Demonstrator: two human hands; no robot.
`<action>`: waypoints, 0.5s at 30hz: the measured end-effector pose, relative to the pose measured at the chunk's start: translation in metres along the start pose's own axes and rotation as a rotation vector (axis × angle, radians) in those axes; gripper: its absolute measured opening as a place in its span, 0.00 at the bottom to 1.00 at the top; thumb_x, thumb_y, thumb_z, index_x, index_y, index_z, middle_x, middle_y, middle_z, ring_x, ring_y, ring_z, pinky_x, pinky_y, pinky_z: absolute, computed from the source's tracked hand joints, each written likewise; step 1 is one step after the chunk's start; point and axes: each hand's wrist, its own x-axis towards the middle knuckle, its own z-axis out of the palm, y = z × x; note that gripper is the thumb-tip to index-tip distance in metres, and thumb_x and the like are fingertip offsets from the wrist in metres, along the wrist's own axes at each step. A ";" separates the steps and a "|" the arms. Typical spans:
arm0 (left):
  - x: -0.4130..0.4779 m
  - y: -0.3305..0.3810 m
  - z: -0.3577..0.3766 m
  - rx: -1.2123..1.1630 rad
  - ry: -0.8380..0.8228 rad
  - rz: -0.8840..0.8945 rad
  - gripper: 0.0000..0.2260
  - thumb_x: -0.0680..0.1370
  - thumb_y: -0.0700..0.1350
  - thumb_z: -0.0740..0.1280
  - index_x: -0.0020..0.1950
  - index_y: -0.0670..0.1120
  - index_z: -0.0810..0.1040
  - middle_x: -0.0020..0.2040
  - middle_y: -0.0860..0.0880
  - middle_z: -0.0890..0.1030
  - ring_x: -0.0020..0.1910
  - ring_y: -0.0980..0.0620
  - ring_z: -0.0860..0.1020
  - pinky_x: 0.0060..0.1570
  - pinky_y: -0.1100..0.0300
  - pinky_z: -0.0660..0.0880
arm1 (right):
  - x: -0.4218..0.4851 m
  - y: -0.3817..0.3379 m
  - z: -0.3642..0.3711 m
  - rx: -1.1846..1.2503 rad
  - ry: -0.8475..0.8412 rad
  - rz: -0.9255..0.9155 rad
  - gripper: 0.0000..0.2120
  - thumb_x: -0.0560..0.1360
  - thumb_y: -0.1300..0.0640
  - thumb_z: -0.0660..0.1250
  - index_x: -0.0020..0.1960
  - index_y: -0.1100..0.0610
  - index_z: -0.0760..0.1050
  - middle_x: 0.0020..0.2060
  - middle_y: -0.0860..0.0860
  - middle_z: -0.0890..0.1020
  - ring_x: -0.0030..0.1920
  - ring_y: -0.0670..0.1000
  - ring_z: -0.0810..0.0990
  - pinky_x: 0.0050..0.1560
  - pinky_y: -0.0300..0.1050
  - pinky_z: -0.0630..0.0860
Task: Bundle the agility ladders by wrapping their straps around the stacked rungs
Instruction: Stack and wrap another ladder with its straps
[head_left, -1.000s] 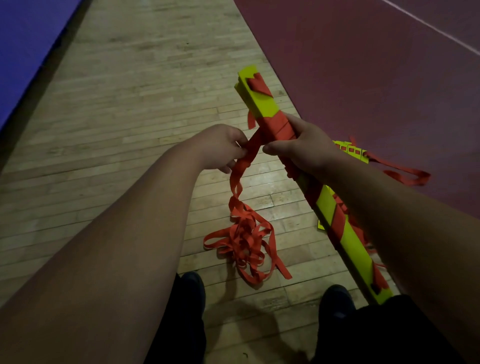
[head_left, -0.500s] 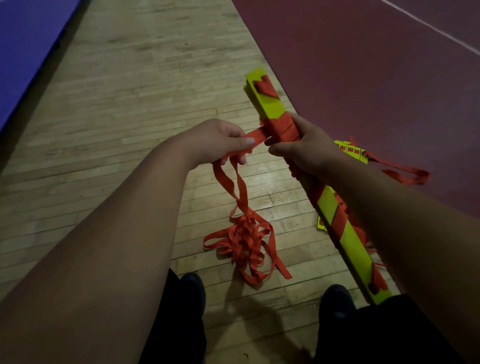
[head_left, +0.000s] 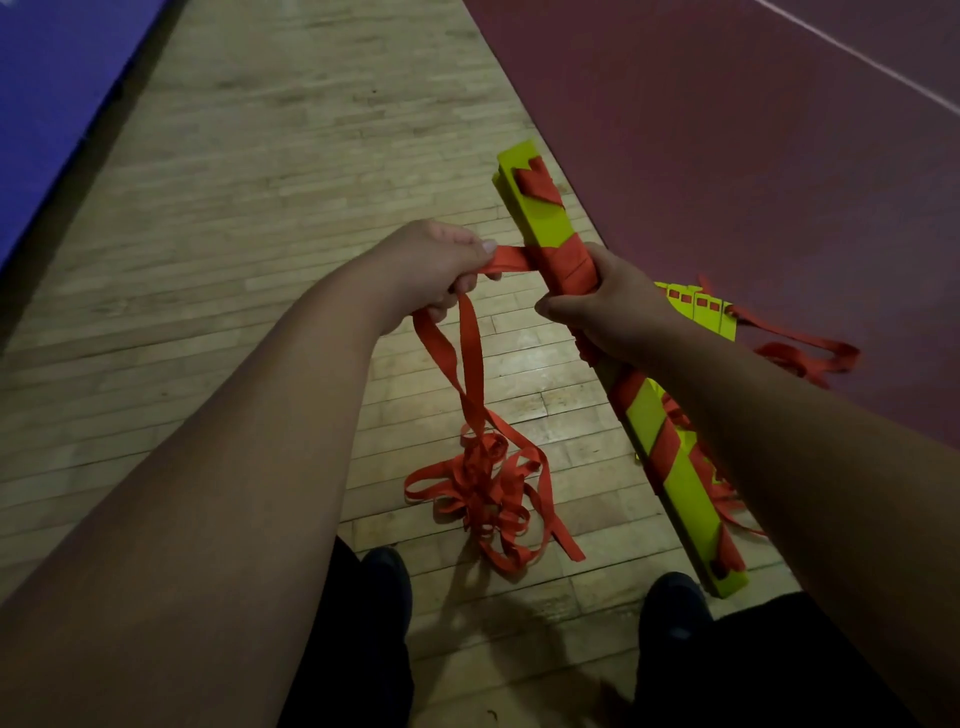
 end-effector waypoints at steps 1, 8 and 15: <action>-0.001 0.002 0.000 -0.003 -0.014 0.011 0.12 0.87 0.51 0.67 0.53 0.44 0.85 0.32 0.52 0.73 0.26 0.56 0.65 0.29 0.61 0.66 | 0.001 0.000 0.002 -0.014 0.014 0.000 0.21 0.75 0.53 0.80 0.63 0.47 0.75 0.38 0.55 0.81 0.31 0.53 0.80 0.33 0.54 0.83; 0.003 0.005 0.002 -0.105 0.084 0.068 0.13 0.86 0.50 0.69 0.55 0.41 0.86 0.32 0.51 0.74 0.26 0.56 0.65 0.29 0.61 0.68 | 0.004 -0.004 0.009 -0.060 0.081 0.029 0.22 0.72 0.50 0.81 0.62 0.46 0.76 0.42 0.51 0.84 0.39 0.52 0.84 0.39 0.50 0.82; 0.001 0.011 0.010 -0.161 0.118 0.092 0.12 0.86 0.50 0.69 0.55 0.43 0.85 0.32 0.51 0.74 0.25 0.57 0.66 0.28 0.61 0.68 | 0.003 -0.009 0.018 0.032 0.123 0.081 0.13 0.74 0.56 0.77 0.57 0.52 0.78 0.37 0.51 0.88 0.36 0.51 0.88 0.43 0.55 0.88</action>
